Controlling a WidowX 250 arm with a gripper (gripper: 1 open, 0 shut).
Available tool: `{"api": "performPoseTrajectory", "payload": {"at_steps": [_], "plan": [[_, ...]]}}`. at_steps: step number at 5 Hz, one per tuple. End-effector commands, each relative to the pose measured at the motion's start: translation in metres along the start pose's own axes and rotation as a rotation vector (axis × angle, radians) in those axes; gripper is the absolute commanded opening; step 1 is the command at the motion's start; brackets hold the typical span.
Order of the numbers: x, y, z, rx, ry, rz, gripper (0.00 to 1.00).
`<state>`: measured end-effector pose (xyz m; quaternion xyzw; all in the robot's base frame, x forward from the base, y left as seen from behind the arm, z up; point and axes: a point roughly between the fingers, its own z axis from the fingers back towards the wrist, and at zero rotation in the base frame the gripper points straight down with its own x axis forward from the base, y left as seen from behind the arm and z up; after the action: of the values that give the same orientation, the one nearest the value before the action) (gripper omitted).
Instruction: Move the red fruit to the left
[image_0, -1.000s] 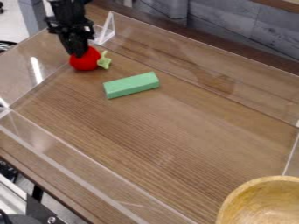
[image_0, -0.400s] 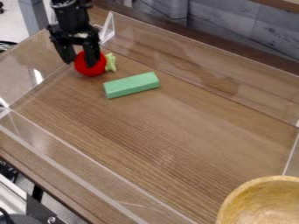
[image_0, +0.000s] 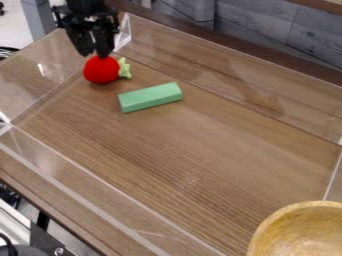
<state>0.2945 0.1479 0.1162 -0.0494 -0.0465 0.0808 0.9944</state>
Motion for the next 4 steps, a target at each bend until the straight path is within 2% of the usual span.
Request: {"api": "performPoseTrajectory", "payload": {"at_steps": [1, 2, 3, 4], "plan": [[-0.006, -0.010, 0.026, 0.022, -0.046, -0.009, 1.00], [-0.007, -0.022, 0.032, 0.022, -0.042, -0.085, 0.00], [-0.008, -0.027, 0.037, 0.020, -0.036, -0.155, 1.00], [-0.009, -0.024, 0.044, 0.023, -0.028, -0.153, 1.00]]}}
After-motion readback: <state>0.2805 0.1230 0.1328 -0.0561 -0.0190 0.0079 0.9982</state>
